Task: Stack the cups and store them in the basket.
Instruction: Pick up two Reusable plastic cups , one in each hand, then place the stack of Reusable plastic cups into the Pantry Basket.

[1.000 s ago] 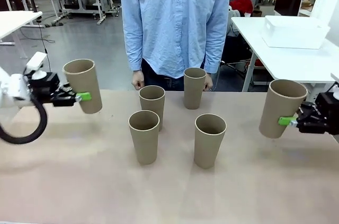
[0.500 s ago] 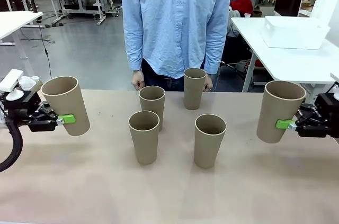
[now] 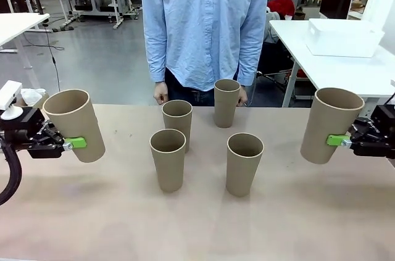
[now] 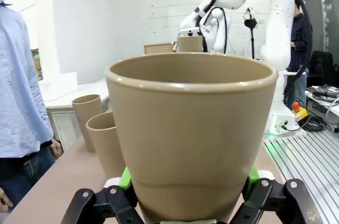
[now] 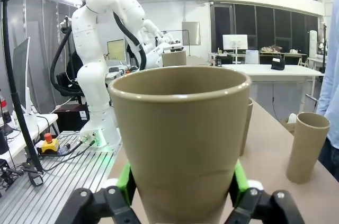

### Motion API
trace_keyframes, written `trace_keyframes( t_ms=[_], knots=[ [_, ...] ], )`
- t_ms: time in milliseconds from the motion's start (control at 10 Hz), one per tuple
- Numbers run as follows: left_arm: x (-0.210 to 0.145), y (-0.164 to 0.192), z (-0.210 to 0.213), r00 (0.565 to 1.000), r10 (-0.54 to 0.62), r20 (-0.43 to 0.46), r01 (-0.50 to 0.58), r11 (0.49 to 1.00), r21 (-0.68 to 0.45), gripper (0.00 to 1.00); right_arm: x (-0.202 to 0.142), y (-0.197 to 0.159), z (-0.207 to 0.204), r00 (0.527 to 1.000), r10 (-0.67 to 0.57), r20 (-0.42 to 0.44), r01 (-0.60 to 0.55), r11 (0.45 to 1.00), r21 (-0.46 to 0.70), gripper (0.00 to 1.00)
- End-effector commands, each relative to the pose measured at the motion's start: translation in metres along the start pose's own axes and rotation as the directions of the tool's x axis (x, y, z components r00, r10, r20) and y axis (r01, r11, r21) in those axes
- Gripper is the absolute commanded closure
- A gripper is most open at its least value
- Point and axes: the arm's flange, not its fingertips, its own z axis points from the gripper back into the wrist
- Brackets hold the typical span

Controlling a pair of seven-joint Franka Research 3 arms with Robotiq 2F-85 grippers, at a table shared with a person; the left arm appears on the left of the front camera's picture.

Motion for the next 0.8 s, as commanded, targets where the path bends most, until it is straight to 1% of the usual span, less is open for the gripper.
trace_keyframes(
  t_ms=[0, 700],
  knots=[
    [-0.0016, 0.0048, 0.0033, 1.0, 0.0, 0.008, 0.0, 1.0, 0.021, 0.14, -0.0019, -0.0029, -0.0024, 1.0, 0.001, -0.027, -0.001, 1.0, -0.011, 0.15],
    [-0.0016, 0.0048, 0.0033, 1.0, 0.0, 0.008, 0.0, 1.0, 0.021, 0.14, -0.0019, -0.0029, -0.0024, 1.0, 0.001, -0.027, -0.001, 1.0, -0.011, 0.15]
  ],
)
